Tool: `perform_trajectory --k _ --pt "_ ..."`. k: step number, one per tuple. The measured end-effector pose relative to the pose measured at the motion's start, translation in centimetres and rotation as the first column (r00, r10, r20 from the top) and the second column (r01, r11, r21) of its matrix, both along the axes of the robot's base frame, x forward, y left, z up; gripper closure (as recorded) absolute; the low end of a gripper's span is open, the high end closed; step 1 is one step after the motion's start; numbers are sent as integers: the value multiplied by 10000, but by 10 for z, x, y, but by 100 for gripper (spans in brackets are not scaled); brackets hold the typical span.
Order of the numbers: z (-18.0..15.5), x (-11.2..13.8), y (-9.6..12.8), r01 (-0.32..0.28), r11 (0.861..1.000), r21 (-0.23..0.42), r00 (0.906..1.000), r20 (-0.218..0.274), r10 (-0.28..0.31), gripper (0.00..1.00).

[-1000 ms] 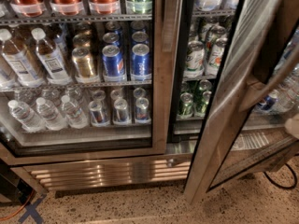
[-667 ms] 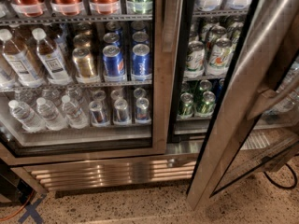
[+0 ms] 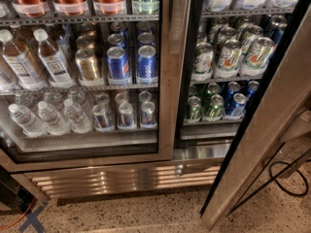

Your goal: Open right fridge door

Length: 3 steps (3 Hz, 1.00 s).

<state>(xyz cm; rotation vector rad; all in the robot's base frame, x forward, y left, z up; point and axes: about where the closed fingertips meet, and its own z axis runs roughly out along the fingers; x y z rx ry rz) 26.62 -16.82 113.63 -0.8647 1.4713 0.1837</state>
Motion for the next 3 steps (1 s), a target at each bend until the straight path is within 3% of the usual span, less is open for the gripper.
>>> perform_trajectory --k 1,2,3 --pt "13 -2 0 259 9997 37 9994 217 -260 0" --pt "48 -40 -27 1720 9822 -751 9840 607 -1677 0" --pt "63 -62 -40 2516 9596 -1256 9666 818 -2427 0"
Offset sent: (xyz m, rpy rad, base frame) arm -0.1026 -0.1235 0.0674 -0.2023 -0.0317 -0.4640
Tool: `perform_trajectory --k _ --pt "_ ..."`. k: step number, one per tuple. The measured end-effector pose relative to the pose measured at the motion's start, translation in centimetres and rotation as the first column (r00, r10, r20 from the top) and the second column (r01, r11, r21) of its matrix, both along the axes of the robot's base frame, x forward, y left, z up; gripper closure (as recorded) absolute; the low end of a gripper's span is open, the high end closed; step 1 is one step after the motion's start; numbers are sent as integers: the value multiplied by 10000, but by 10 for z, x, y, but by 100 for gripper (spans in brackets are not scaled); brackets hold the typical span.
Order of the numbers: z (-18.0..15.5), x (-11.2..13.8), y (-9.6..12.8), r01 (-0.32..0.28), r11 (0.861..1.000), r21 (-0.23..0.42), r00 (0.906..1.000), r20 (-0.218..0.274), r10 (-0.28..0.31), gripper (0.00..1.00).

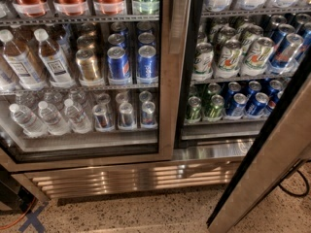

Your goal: Open right fridge door

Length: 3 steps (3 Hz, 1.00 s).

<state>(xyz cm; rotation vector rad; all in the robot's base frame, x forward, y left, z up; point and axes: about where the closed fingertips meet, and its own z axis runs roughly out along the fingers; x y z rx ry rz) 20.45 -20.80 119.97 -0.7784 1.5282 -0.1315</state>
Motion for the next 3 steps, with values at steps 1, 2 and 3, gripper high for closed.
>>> perform_trajectory --k 1,2,3 --pt "0 0 0 0 10000 0 10000 0 0 0" --pt "0 0 0 0 10000 0 10000 0 0 0" --pt "0 -3 -1 0 10000 -1 10000 0 0 0"
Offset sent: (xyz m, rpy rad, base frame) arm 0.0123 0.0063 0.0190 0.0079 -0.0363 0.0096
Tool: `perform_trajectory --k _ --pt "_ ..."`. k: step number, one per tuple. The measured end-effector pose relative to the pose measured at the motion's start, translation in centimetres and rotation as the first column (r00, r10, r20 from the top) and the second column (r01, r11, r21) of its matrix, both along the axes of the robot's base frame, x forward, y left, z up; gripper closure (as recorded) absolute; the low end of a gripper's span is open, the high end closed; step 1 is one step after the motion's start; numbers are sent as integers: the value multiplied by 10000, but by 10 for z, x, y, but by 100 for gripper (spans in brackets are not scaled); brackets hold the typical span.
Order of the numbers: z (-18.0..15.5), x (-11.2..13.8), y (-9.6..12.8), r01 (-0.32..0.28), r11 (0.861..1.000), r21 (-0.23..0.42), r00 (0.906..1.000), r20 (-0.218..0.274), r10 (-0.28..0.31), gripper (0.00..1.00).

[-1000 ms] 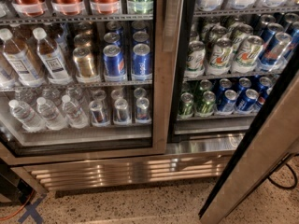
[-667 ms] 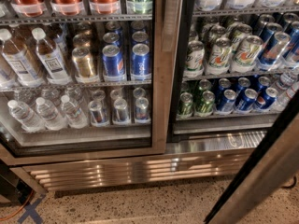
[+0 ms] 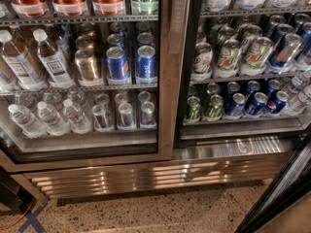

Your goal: Open right fridge door

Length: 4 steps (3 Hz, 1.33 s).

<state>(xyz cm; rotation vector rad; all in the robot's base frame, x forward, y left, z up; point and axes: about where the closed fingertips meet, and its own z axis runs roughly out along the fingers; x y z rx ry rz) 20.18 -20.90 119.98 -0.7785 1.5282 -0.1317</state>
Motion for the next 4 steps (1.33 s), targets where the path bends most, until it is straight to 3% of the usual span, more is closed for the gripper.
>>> perform_trajectory --k 4 --pt "1 0 1 -3 10000 -26 10000 -7 3 0"
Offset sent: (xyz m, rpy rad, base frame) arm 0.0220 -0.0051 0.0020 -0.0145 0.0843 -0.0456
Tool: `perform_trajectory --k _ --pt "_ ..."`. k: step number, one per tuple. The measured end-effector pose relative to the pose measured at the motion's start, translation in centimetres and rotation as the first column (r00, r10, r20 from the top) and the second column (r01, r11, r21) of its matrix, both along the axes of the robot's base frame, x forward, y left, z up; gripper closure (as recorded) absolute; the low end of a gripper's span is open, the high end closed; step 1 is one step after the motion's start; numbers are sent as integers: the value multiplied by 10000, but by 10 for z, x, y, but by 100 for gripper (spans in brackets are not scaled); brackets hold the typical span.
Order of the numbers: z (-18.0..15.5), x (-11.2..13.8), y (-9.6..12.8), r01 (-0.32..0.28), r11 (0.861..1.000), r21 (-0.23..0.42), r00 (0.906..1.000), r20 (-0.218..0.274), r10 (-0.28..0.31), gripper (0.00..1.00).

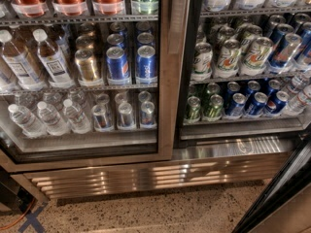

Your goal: Open right fridge door

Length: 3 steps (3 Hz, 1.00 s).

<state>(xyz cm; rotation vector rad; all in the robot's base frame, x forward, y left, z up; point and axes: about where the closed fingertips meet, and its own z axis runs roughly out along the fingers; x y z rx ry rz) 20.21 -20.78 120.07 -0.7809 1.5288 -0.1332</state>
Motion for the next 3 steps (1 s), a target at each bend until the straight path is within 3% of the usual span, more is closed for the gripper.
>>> perform_trajectory --k 2,3 --pt "0 0 0 0 10000 0 10000 0 0 0" --pt "55 -37 -24 1067 9931 -488 9861 1334 -994 0"
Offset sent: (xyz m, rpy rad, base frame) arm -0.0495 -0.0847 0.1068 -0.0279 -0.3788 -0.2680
